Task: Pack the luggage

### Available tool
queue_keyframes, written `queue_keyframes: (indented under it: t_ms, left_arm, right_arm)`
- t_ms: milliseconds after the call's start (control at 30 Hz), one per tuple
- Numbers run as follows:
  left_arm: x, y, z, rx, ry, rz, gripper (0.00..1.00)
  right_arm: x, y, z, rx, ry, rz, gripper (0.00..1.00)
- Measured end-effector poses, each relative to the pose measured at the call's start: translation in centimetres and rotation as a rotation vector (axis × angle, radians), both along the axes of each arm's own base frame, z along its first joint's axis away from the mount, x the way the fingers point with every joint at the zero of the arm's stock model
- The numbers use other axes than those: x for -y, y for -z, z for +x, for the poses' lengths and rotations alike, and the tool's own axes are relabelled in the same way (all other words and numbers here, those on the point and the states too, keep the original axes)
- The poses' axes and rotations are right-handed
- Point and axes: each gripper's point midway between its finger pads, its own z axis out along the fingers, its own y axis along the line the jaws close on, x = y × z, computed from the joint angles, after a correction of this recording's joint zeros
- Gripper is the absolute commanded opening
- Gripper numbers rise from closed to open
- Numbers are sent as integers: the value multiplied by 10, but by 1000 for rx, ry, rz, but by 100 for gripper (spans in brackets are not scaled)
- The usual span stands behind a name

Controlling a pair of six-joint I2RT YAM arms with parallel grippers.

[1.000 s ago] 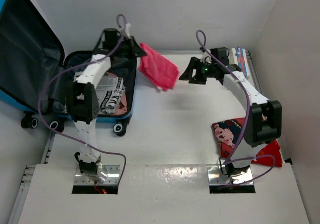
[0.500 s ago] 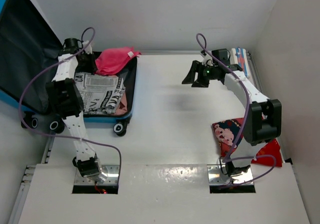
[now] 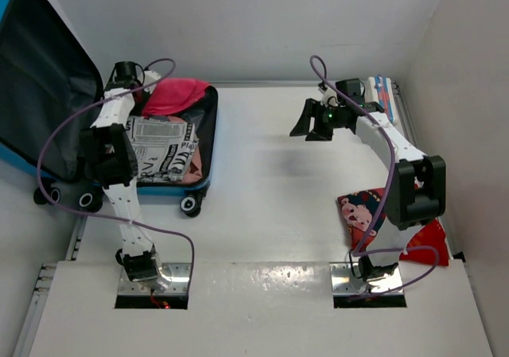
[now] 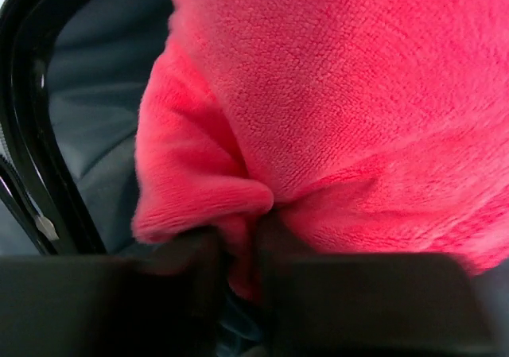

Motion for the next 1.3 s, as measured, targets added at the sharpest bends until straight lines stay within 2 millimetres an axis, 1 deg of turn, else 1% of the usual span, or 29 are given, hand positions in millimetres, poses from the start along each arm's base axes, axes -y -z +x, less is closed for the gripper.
queue_keyframes:
  t_ms: [33, 67, 100, 133, 167, 200, 267, 300, 367, 400, 433, 467, 500, 533, 567, 600, 633, 667, 700, 733, 767, 833, 900, 967, 1000, 1067, 1133, 1233, 1300]
  left_arm:
    - [-2, 2, 0, -11, 23, 30, 37]
    - [-2, 5, 1, -14, 48, 44, 50]
    - [-3, 4, 2, -8, 73, 52, 74]
    - [-4, 0, 3, 4, 97, 55, 81]
    - [-2, -5, 4, 32, 121, 37, 95]
    - [-1, -13, 2, 66, 144, 7, 100]
    - [8, -36, -9, 129, 187, -62, 100]
    - [12, -50, -19, 158, 206, -94, 100]
    - [28, -80, -28, 221, 247, -137, 100]
    - [40, -94, -28, 255, 278, -151, 100]
    - [57, -112, -27, 298, 315, -167, 100]
    - [73, -123, -26, 337, 348, -176, 100]
    - [93, -131, -26, 373, 379, -180, 100]
    - [112, -132, -28, 390, 408, -186, 100]
    - [133, -129, -30, 398, 438, -191, 100]
    - [156, -120, -32, 400, 467, -193, 100]
    - [173, -109, -33, 395, 486, -196, 100]
    - [182, -103, -31, 403, 483, -191, 100]
    - [206, -78, -35, 363, 507, -202, 100]
    - [217, -63, -33, 347, 504, -197, 100]
    - [224, -47, -28, 338, 481, -184, 100]
    - [225, -23, -16, 341, 414, -141, 100]
    - [220, -9, -1, 370, 325, -71, 100]
    - [214, 2, 13, 406, 248, -14, 100]
    - [211, 4, 19, 432, 212, 11, 100]
    - [202, 0, 30, 490, 146, 50, 100]
    - [194, -9, 42, 551, 92, 88, 100]
    - [187, -23, 61, 631, 32, 130, 100]
    - [181, -25, 72, 659, 0, 150, 96]
  right_arm:
    - [0, 0, 0, 2, -1, -3, 65]
    - [1, 1, 0, 5, -2, -7, 65]
    - [2, 2, -1, 7, -3, -12, 65]
    - [3, 3, -2, 7, -1, -18, 65]
    - [4, 4, -4, 7, -1, -24, 65]
    - [5, 4, -7, 5, -1, -29, 65]
    - [7, 4, -9, 11, -4, -39, 65]
    - [8, 3, -9, 18, -6, -45, 65]
    - [10, 1, -10, 31, -7, -59, 65]
    - [11, -1, -10, 38, -7, -63, 65]
    - [11, -2, -10, 44, -9, -67, 65]
    - [12, -3, -9, 50, -8, -71, 65]
    - [13, -3, -9, 53, -7, -75, 65]
    - [14, -3, -9, 56, -4, -81, 65]
    - [14, -2, -8, 57, -1, -86, 65]
    - [16, -1, -8, 57, 2, -93, 65]
    - [17, 0, -8, 56, 6, -99, 65]
    - [18, 0, -7, 56, 12, -108, 65]
    - [19, 1, -7, 57, 16, -113, 65]
    - [20, 2, -7, 55, 19, -119, 65]
    - [21, 3, -7, 54, 22, -126, 65]
    - [23, 4, -6, 51, 28, -135, 65]
    - [24, 5, -5, 47, 29, -141, 65]
    - [25, 7, -4, 45, 32, -145, 65]
    - [25, 8, -4, 43, 33, -147, 65]
    - [26, 10, -3, 38, 36, -152, 65]
    - [27, 12, -2, 31, 39, -156, 65]
    - [29, 14, -2, 23, 42, -159, 65]
    - [30, 15, -1, 21, 45, -161, 65]
